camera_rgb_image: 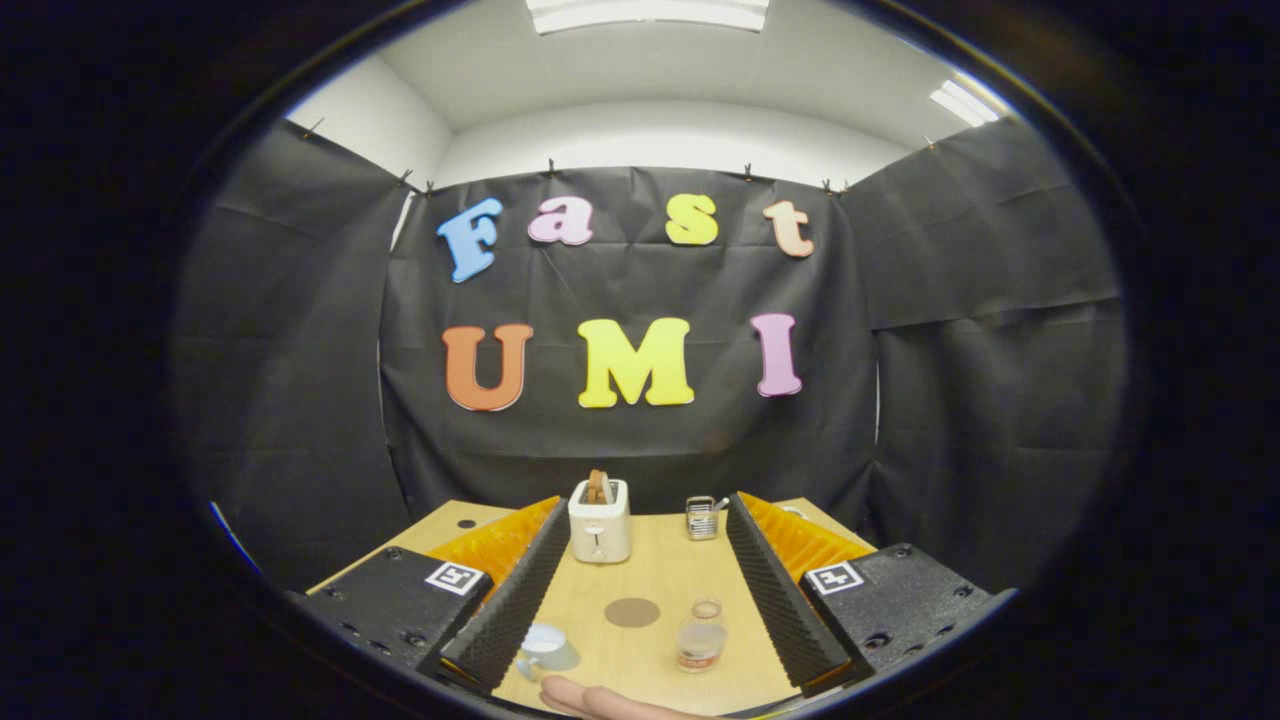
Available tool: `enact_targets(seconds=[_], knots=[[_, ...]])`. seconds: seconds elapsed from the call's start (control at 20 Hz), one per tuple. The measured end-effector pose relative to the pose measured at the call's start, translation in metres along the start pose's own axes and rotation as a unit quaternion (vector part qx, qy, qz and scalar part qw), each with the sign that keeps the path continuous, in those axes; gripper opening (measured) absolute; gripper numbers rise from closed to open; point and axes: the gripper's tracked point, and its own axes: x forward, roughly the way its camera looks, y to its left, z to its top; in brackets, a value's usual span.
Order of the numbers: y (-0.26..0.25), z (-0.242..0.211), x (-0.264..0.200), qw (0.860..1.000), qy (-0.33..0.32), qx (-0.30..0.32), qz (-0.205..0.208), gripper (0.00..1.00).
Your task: Take the bottle from table, then pour the juice into the cup, finally place the bottle on the coaster
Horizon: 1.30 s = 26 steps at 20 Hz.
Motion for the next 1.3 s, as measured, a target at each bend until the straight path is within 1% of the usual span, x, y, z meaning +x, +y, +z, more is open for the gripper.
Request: enact_targets(seconds=[0.2,0.3,0.6,0.8,1.3], knots=[[-0.004,-0.006,0.001,1.000,-0.018,-0.017,-0.003,1.00],[-0.005,-0.016,0.003,0.999,-0.022,-0.026,0.002,1.00],[-0.028,-0.046,0.017,1.000,-0.006,-0.016,-0.012,1.00],[-0.039,-0.059,0.025,0.999,-0.011,-0.025,-0.022,1.00],[-0.059,-0.130,0.050,0.998,0.020,-0.057,-0.034,1.00]])
